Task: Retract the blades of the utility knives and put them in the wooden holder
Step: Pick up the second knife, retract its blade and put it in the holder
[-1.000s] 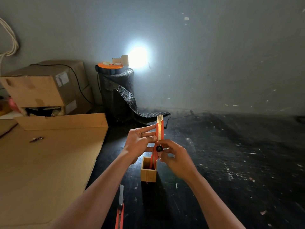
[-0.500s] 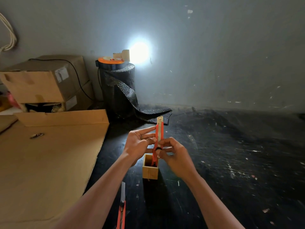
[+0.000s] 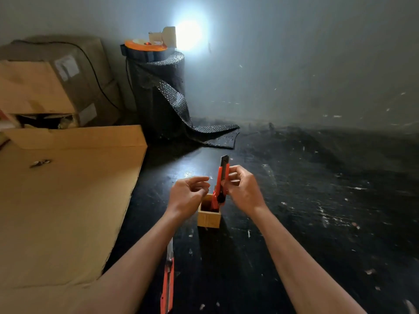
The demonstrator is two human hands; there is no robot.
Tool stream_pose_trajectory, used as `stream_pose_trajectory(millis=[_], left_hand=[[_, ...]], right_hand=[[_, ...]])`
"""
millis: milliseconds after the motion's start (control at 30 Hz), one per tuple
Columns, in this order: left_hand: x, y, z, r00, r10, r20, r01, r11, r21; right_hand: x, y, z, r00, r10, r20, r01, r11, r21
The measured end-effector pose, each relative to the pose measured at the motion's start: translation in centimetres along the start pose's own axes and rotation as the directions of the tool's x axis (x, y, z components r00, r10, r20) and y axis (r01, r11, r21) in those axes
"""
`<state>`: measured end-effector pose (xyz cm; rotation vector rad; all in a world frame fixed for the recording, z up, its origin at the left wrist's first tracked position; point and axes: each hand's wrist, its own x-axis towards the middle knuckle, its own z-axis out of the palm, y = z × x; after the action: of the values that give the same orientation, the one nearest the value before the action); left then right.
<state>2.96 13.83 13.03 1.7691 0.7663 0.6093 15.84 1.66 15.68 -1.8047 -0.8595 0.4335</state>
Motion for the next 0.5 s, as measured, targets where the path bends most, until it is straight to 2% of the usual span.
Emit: stream_pose_trajectory(millis=[100, 233, 500], left_hand=[[0.7, -2.6, 0.1, 0.999, -0.013, 0.046, 0.004, 0.983, 0.184], [1.5, -5.5, 0.8, 0.993, -0.072, 0.096, 0.040, 0.952, 0.304], [2.7, -8.9, 2.2, 0.977, -0.184, 0.110, 0.140, 0.937, 0.320]], right_hand=[[1.6, 1.4, 1.0, 0.999, 0.041, -0.013, -0.042, 0.997, -0.070], [3.5, 2.8, 2.7, 0.998, 0.061, -0.018, -0.063, 0.985, -0.163], [5.6, 5.3, 6.1, 0.992, 0.125, 0.035, -0.108, 0.946, -0.305]])
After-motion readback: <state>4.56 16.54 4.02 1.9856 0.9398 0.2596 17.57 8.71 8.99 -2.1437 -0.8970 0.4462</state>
